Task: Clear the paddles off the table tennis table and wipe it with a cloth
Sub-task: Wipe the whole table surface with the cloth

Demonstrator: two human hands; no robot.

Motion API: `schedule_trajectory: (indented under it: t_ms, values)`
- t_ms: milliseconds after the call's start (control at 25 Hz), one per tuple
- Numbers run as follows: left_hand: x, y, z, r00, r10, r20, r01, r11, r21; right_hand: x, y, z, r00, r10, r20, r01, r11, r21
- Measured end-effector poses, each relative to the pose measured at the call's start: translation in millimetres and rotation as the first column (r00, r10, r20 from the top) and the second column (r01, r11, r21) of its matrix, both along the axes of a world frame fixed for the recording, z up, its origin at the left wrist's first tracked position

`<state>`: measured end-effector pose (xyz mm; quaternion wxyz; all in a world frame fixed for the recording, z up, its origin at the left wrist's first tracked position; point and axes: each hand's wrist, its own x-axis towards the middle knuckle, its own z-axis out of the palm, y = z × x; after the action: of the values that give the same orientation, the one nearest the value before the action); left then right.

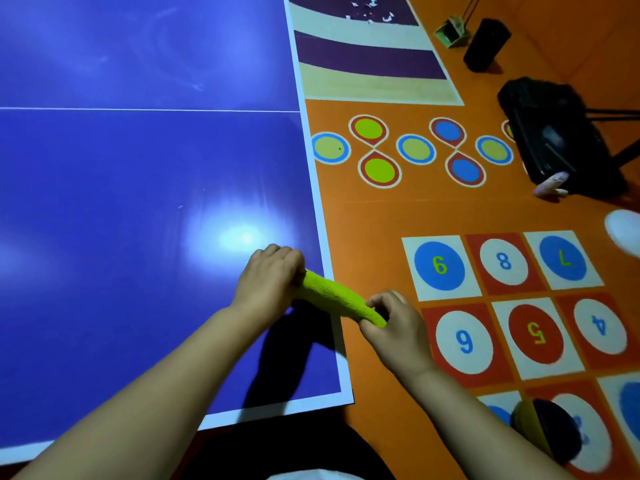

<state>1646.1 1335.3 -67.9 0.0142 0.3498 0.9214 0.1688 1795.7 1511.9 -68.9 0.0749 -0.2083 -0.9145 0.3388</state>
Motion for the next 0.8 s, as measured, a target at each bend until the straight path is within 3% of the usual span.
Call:
schedule_trajectory:
  t_ms: [120, 320, 520, 680, 800]
  values:
    - [7, -15, -2, 1.000, 0.016, -0.019, -0.017, 0.999, -0.027, 9, -16, -10, 0.978, 0.191, -0.081, -0.175, 0.969, 0.174]
    - [19, -69, -42, 0.976, -0.213, 0.047, 0.218, 0.938, -0.269, 35, -70, -53, 0.821, 0.515, 0.246, -0.560, 0.811, 0.171]
    - [13, -130, -44, 0.984, -0.091, 0.152, 0.127, 0.961, -0.245, -5, -83, -61, 0.898, 0.405, 0.172, -0.440, 0.834, 0.334]
    - [8, -175, -44, 0.985, -0.028, 0.169, 0.058, 0.983, -0.177, -40, -105, -78, 0.805, 0.342, 0.484, -0.541, 0.757, 0.366]
    - [12, -216, -51, 0.983, -0.035, 0.180, 0.062, 0.987, -0.151, -33, -117, -95, 0.837, 0.198, 0.510, -0.462, 0.755, 0.466]
